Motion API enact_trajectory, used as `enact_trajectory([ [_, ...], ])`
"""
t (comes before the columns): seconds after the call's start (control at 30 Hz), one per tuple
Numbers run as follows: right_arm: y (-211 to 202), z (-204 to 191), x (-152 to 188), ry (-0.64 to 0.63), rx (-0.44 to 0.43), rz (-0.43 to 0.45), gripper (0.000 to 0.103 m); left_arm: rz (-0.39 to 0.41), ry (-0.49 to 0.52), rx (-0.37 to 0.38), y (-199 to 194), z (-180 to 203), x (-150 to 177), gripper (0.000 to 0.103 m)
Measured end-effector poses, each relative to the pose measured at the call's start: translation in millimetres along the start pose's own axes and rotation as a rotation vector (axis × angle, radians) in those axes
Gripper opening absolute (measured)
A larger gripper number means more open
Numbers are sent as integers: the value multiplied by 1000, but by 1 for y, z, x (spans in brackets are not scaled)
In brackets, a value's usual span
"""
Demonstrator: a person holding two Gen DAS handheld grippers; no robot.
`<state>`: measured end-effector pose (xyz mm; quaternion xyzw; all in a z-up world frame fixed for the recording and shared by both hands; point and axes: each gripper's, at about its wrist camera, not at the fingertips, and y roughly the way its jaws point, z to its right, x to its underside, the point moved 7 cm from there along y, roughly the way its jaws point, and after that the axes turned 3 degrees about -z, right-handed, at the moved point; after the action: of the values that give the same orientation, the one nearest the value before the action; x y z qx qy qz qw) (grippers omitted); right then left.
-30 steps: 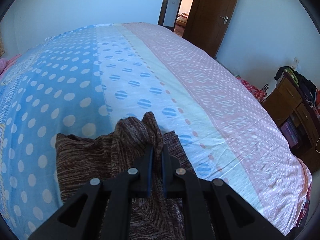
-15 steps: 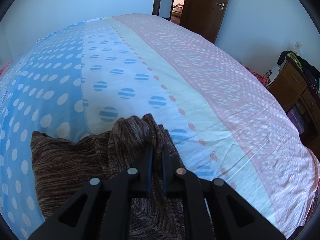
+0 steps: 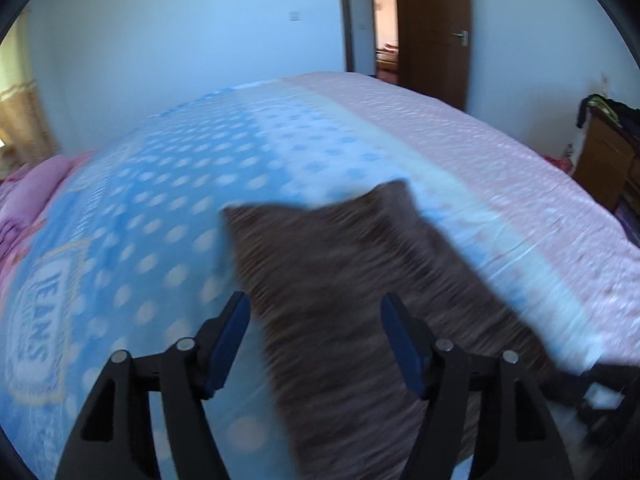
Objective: Fold small clothes
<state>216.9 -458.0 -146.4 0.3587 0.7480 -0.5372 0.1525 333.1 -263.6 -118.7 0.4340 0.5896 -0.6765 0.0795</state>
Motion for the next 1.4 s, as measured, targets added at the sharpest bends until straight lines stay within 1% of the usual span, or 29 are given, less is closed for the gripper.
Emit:
enact_trajectory([
  [0.03,-5,2,-9,5,17,32,49,5,-18,-9,-2,-9,12,71],
  [0.07,-8,4,-20,10,29,56,49,-4,-46,3,-2,-18,26,71],
  [0.13,-5,-1,-43,-1,39,68,49,-24,-67,22,4,-24,42,75],
  [0.17,2,-7,-55,-21,42,58,49,-37,-80,23,8,-26,50,76],
  [0.2,15,-16,-66,-58,40,25,49,-44,-81,25,13,-24,53,76],
  [0.27,40,-28,-82,-110,46,-28,49,-47,-75,25,19,-22,61,82],
  [0.3,56,-30,-89,-107,57,-62,49,-42,-84,20,18,-21,64,88],
  [0.33,75,-31,-92,-104,66,-118,49,-34,-94,13,20,-21,66,90],
  [0.37,90,-31,-91,-99,71,-158,46,-22,-89,12,19,-20,68,90],
  [0.4,104,-30,-90,-86,75,-188,42,-17,-87,21,17,-20,69,90],
  [0.43,115,-27,-87,-80,90,-211,23,-18,-96,23,18,-23,70,92],
  [0.47,118,-25,-86,-85,118,-204,9,-20,-116,24,18,-27,71,96],
  [0.6,100,-9,-76,-49,191,-147,7,-77,-200,98,28,-40,77,103],
  [0.67,101,-9,-75,-91,210,-143,7,-102,-239,149,34,-44,79,103],
  [0.8,98,-10,-90,-91,283,-152,7,-105,-248,177,34,-43,80,103],
  [0.83,94,-16,-95,-117,327,-137,12,-103,-252,182,33,-43,81,103],
  [0.87,88,-25,-103,-162,383,-99,17,-101,-260,188,32,-44,81,103],
  [0.9,81,-42,-111,-214,383,-55,20,-101,-266,194,31,-44,83,103],
  [0.93,78,-62,-114,-250,328,-37,22,-100,-273,199,31,-45,83,103],
  [0.97,79,-79,-115,-279,266,-42,22,-98,-275,201,31,-45,84,103],
  [1.0,84,-105,-113,-330,177,-72,22,-98,-273,199,30,-45,84,103],
  [1.03,91,-126,-109,-377,117,-98,22,-99,-270,198,29,-44,84,103],
  [1.07,98,-141,-105,-417,86,-114,22,-100,-267,196,29,-44,84,103],
  [1.1,109,-157,-101,-468,75,-133,22,-100,-266,194,29,-44,84,103],
  [1.17,135,-172,-91,-512,66,-187,21,-102,-262,194,30,-43,84,103],
  [1.23,167,-170,-85,-518,95,-241,17,-103,-257,192,29,-42,84,103],
  [1.27,187,-161,-84,-503,123,-269,14,-103,-256,193,29,-42,84,103],
  [1.33,191,-155,-87,-468,96,-241,14,-104,-257,194,29,-41,85,103],
  [1.4,186,-154,-88,-458,81,-244,14,-103,-260,201,28,-42,84,103],
])
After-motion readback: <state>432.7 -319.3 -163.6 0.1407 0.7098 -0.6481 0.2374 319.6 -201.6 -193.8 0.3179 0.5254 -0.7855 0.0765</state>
